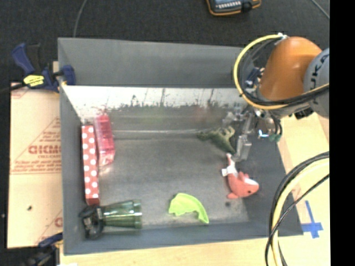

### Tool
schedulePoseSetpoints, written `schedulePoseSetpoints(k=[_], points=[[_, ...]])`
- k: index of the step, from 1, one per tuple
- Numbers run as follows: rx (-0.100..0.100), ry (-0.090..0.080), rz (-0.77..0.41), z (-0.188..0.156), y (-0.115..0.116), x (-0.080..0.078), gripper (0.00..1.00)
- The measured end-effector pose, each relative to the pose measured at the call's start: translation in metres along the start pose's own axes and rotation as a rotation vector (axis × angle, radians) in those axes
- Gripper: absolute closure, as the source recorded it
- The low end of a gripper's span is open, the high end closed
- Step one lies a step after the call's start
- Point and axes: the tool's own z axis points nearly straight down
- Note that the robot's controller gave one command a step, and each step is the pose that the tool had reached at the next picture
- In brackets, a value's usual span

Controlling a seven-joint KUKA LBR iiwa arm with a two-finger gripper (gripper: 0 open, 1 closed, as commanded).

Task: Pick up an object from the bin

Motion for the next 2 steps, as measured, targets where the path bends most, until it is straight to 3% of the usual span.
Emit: schedulePoseSetpoints(k=[1, 2], points=[[0.000, 0.000, 0.000, 0.000, 0.000, 0.000, 0.00], [-0.001, -0.001, 0.021, -0.103, 0.000, 0.009, 0.00]])
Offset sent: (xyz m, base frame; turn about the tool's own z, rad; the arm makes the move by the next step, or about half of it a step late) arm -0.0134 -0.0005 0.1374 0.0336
